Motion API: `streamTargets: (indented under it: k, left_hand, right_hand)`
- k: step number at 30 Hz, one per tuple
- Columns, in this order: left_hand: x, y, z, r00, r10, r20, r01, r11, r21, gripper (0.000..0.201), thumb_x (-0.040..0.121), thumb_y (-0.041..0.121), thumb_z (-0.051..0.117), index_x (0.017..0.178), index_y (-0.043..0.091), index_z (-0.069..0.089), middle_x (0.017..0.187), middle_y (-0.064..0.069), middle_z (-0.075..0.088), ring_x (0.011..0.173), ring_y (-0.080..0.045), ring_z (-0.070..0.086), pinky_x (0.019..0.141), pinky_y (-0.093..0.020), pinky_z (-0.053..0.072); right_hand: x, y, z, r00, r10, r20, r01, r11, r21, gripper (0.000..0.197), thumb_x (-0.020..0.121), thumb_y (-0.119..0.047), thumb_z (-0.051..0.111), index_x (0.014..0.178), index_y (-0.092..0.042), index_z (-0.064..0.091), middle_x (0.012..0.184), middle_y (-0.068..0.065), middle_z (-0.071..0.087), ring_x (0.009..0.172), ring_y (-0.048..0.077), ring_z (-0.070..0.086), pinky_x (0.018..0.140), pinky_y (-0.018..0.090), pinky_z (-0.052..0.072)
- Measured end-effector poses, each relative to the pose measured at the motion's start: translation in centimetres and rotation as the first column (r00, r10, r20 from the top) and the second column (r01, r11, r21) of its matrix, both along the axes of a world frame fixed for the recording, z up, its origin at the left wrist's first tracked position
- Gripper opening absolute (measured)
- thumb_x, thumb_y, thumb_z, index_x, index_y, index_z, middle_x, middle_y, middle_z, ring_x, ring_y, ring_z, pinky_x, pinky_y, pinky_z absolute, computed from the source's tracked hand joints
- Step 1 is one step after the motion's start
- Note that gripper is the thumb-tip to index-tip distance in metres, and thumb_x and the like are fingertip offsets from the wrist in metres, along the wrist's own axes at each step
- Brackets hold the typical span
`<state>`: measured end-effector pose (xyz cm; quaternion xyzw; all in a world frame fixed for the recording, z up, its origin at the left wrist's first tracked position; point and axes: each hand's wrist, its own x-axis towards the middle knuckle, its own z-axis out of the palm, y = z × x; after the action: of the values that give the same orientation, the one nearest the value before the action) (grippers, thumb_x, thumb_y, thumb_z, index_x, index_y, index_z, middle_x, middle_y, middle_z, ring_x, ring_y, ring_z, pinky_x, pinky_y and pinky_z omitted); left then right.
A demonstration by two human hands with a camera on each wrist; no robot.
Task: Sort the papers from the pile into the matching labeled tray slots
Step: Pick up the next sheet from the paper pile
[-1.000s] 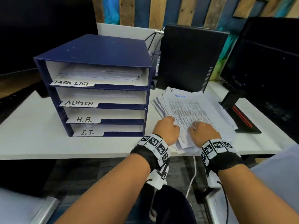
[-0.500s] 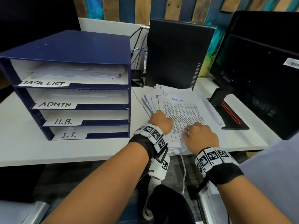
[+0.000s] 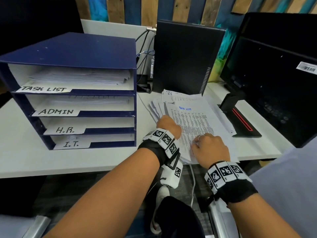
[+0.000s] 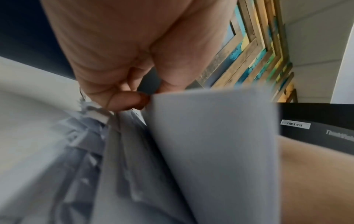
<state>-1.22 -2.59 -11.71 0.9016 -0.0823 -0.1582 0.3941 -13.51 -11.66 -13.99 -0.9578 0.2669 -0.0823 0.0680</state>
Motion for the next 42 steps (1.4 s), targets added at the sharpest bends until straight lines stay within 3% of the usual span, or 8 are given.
streamTargets:
  k: [4, 9, 17, 23, 29, 32, 39, 42]
  left_hand:
    - [0.2, 0.4, -0.9, 1.0, 0.01, -0.001, -0.01, 0.999, 0.034, 0.022, 0.094, 0.016, 0.061, 0.078, 0.007, 0.049, 0.117, -0.014, 0.067, 0.106, -0.027, 0.065, 0.073, -0.029, 0.049]
    - [-0.2, 0.9, -1.6, 0.999, 0.028, 0.028, -0.028, 0.999, 0.018, 0.024, 0.092, 0.019, 0.061, 0.107, 0.001, 0.063, 0.113, -0.014, 0.065, 0.101, -0.028, 0.064, 0.073, -0.03, 0.051]
    - [-0.7, 2.0, -1.5, 0.986, 0.121, 0.111, -0.104, 0.984, -0.147, 0.017, 0.09, 0.005, 0.058, 0.101, 0.004, 0.07, 0.099, -0.011, 0.071, 0.077, -0.022, 0.062, 0.064, -0.025, 0.051]
    - [-1.4, 2.3, -1.4, 0.997, 0.066, 0.051, -0.057, 0.985, -0.16, 0.023, 0.092, 0.007, 0.054, 0.112, 0.005, 0.066, 0.108, -0.01, 0.069, 0.09, -0.024, 0.065, 0.075, -0.031, 0.055]
    - [-1.5, 2.6, -0.7, 0.997, 0.067, -0.032, -0.07, 0.989, -0.127, 0.019, 0.093, 0.01, 0.056, 0.107, 0.001, 0.066, 0.107, -0.012, 0.068, 0.099, -0.031, 0.066, 0.088, -0.042, 0.056]
    - [-1.8, 2.5, -0.9, 0.991, 0.107, 0.076, -0.101, 0.991, -0.085, 0.018, 0.092, 0.01, 0.054, 0.103, 0.005, 0.066, 0.111, -0.011, 0.066, 0.102, -0.031, 0.062, 0.091, -0.043, 0.053]
    - [-2.3, 3.0, -0.4, 0.968, 0.121, 0.218, -0.088, 0.984, -0.154, 0.016, 0.087, 0.008, 0.056, 0.076, 0.007, 0.068, 0.094, -0.015, 0.064, 0.092, -0.034, 0.063, 0.075, -0.046, 0.057]
    - [-2.5, 3.6, -0.2, 0.975, 0.088, 0.204, -0.026, 0.957, -0.289, 0.035, 0.092, 0.008, 0.054, 0.057, 0.005, 0.054, 0.057, -0.011, 0.05, 0.054, -0.021, 0.052, 0.052, -0.026, 0.045]
  right_hand:
    - [0.1, -0.9, 0.8, 0.998, 0.0, 0.06, -0.01, 0.986, 0.168, 0.023, 0.095, -0.036, 0.055, 0.106, -0.024, 0.071, 0.099, -0.001, 0.071, 0.101, 0.026, 0.064, 0.087, 0.04, 0.054]
    - [0.6, -3.7, 2.0, 0.974, -0.204, -0.102, 0.219, 0.961, 0.168, 0.051, 0.093, -0.043, 0.058, 0.138, -0.02, 0.052, 0.14, 0.004, 0.052, 0.128, 0.033, 0.048, 0.104, 0.053, 0.042]
    - [0.3, -2.8, 1.7, 0.972, -0.188, -0.144, 0.21, 0.964, 0.16, 0.036, 0.095, -0.043, 0.054, 0.124, -0.022, 0.059, 0.119, 0.005, 0.064, 0.111, 0.029, 0.059, 0.1, 0.046, 0.046]
    - [0.4, -2.6, 1.9, 0.98, -0.179, -0.087, 0.191, 0.968, 0.159, 0.047, 0.094, -0.041, 0.056, 0.136, -0.022, 0.053, 0.131, 0.005, 0.062, 0.121, 0.03, 0.056, 0.102, 0.048, 0.046]
    - [-0.1, -2.6, 1.4, 0.97, -0.204, -0.133, 0.221, 0.968, 0.122, 0.038, 0.097, -0.046, 0.052, 0.124, -0.02, 0.057, 0.118, 0.005, 0.063, 0.116, 0.028, 0.054, 0.1, 0.047, 0.044]
    - [-0.3, -2.4, 1.5, 0.974, -0.198, -0.107, 0.213, 0.966, 0.146, 0.035, 0.096, -0.043, 0.055, 0.123, -0.021, 0.058, 0.116, 0.004, 0.063, 0.114, 0.028, 0.055, 0.099, 0.047, 0.046]
    - [0.0, -2.8, 1.0, 0.976, -0.209, -0.067, 0.218, 0.956, 0.196, 0.056, 0.086, -0.048, 0.07, 0.129, -0.016, 0.055, 0.128, 0.008, 0.058, 0.121, 0.033, 0.052, 0.102, 0.046, 0.045]
    - [-0.1, -3.3, 1.0, 0.965, -0.263, 0.001, 0.25, 0.92, 0.302, 0.077, 0.08, -0.042, 0.081, 0.142, -0.011, 0.047, 0.141, 0.014, 0.047, 0.128, 0.035, 0.048, 0.104, 0.045, 0.042]
